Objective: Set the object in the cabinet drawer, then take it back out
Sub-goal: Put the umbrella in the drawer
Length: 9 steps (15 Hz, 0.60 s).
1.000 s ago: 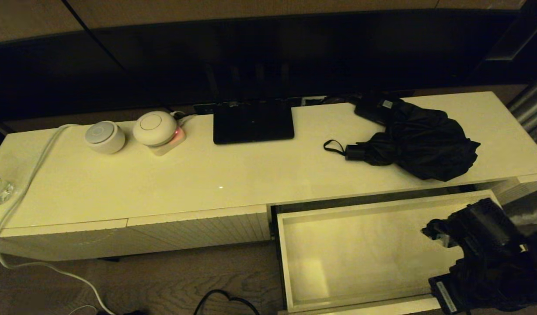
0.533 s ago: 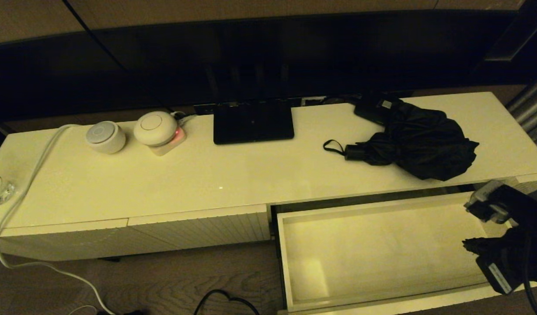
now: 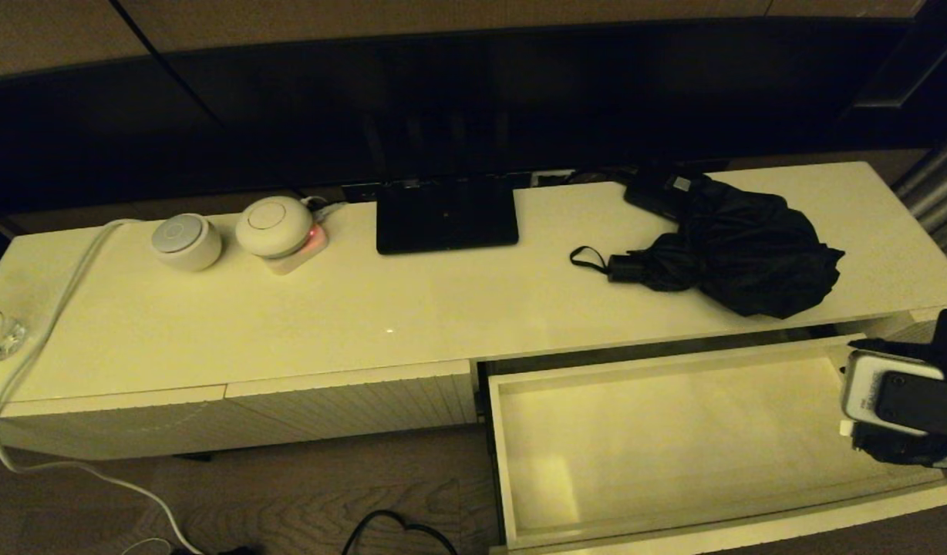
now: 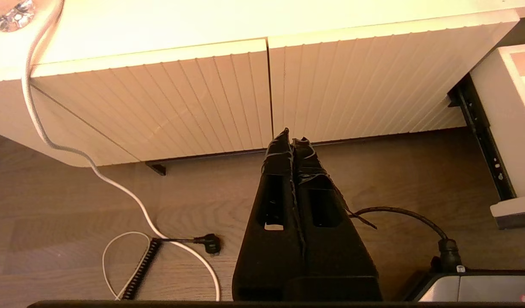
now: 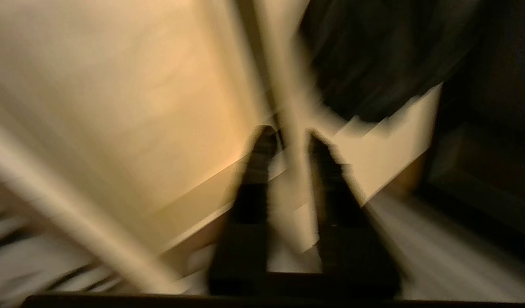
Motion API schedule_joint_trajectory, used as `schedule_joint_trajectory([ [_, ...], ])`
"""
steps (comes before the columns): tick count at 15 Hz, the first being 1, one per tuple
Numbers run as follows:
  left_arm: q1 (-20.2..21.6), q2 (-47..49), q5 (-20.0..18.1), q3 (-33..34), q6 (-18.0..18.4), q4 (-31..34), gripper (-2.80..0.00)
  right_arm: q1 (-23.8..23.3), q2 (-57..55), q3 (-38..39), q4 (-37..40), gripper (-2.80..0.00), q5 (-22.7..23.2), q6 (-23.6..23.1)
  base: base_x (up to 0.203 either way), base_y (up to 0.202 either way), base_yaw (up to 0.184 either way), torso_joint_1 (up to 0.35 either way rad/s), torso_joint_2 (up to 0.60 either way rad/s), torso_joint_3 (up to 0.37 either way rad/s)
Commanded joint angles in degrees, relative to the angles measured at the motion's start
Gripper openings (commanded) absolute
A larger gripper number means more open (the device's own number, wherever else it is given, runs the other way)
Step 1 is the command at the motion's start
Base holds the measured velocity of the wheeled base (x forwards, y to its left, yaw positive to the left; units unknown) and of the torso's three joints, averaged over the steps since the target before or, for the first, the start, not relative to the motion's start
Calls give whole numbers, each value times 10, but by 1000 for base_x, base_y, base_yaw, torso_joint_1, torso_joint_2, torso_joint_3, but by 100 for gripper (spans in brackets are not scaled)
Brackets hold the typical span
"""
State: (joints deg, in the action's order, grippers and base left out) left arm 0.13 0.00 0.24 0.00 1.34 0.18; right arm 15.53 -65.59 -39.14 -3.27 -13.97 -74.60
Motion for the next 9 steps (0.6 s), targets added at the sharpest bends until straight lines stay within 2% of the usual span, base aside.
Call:
schedule_joint_trajectory([
  [1, 0, 0, 0, 2, 0, 0, -280, 53, -16, 8, -18, 0, -1, -29, 0, 0, 0, 0, 0, 0],
  [5, 0, 0, 0, 2, 0, 0, -280, 72, -32, 15, -28, 0, 11, -109, 0, 0, 0, 0, 0, 0],
  [9, 0, 0, 0, 2, 0, 0, -280, 65, -91, 7, -108, 0, 22, -171, 0, 0, 0, 0, 0, 0],
])
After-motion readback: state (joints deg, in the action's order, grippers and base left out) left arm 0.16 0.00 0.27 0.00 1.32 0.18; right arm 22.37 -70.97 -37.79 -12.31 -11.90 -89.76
